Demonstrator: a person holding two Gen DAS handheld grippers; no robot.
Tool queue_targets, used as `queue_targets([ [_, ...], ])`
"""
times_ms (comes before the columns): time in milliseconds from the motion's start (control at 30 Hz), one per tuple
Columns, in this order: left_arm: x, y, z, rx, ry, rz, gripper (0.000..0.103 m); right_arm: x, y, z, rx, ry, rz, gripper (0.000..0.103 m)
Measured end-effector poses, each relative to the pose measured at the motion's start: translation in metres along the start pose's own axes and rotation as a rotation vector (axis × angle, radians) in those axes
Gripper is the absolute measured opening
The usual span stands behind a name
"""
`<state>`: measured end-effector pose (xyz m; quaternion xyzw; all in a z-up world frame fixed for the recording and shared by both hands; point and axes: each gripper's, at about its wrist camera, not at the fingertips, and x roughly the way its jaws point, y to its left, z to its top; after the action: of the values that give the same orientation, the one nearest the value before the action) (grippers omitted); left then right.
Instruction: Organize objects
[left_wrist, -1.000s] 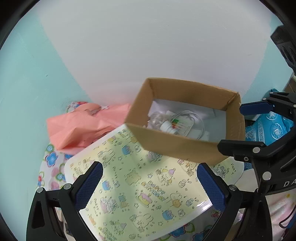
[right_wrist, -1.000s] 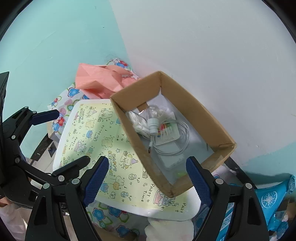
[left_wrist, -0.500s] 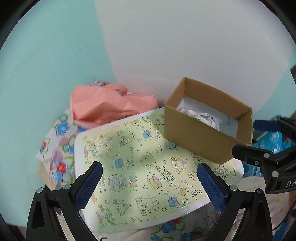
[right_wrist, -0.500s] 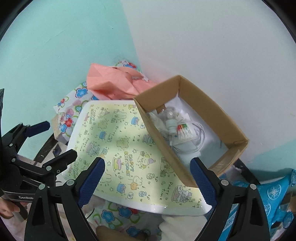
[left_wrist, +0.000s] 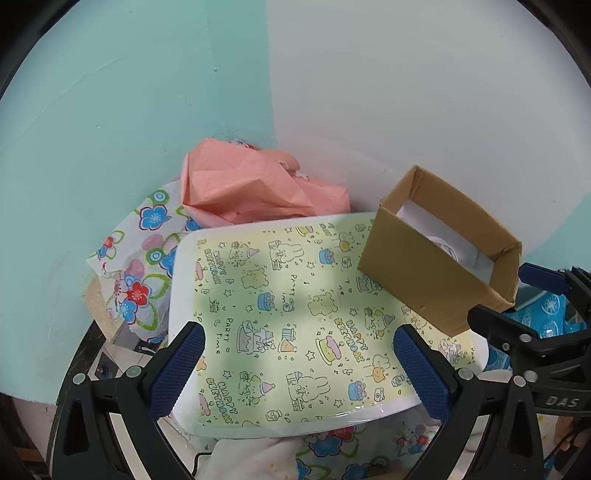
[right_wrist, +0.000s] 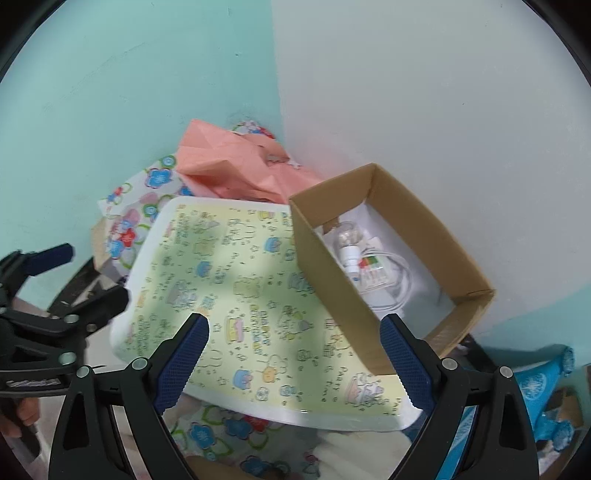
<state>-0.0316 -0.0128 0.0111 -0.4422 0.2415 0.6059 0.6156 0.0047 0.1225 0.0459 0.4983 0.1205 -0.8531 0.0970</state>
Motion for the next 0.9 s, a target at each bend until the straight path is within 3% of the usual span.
queue_targets([
  [133,-0.006,-0.002,0.002,-0.003,-0.020,-0.026,0.103,0.000,0.002,0.002,-0.005,-0.002,-0.025,0.096],
  [500,0.001,-0.008,0.010,-0.018,-0.003,0.021,0.103,0.000,-0.013,0.007,0.039,-0.010,-0.027,0.096],
  [900,0.003,-0.015,0.015,-0.033,-0.006,0.002,0.103,0.002,-0.020,0.010,0.048,-0.005,-0.021,0.096],
])
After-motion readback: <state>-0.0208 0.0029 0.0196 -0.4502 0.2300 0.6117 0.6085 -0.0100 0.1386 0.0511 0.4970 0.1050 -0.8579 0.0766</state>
